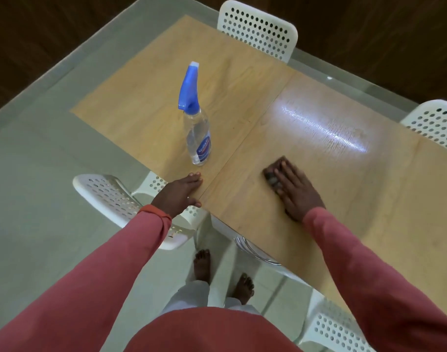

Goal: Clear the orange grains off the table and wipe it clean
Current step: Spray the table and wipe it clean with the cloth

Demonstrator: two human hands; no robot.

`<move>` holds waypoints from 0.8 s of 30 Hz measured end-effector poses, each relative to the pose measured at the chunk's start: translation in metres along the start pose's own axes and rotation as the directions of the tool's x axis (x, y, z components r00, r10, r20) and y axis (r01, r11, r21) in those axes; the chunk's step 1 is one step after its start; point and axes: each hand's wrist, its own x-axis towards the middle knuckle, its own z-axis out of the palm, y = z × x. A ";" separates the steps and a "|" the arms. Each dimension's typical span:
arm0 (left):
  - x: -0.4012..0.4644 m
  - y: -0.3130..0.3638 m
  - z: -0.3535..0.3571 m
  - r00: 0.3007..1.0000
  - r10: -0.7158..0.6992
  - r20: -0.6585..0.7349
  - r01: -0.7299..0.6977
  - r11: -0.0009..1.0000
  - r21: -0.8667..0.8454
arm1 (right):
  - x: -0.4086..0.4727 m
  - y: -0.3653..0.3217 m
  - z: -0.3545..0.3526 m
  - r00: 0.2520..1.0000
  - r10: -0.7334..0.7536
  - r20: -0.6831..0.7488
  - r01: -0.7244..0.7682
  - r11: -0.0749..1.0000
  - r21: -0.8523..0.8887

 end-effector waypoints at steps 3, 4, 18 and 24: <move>0.000 0.000 -0.001 1.000 0.000 0.009 -0.001 1.000 0.015 | 0.052 -0.030 -0.010 0.989 0.145 0.004 -0.145 0.989 0.008; 0.001 0.001 -0.001 1.000 0.000 0.007 0.000 1.000 0.019 | 0.061 -0.049 -0.009 0.994 0.108 -0.005 -0.108 0.994 0.005; 0.001 0.002 0.000 1.000 0.001 -0.012 -0.001 1.000 0.016 | -0.013 0.011 -0.008 0.995 0.103 -0.009 -0.103 0.994 0.021; 0.001 0.003 -0.001 1.000 0.002 -0.012 -0.002 1.000 0.021 | 0.049 -0.085 0.010 0.999 -0.001 0.040 0.003 0.999 -0.044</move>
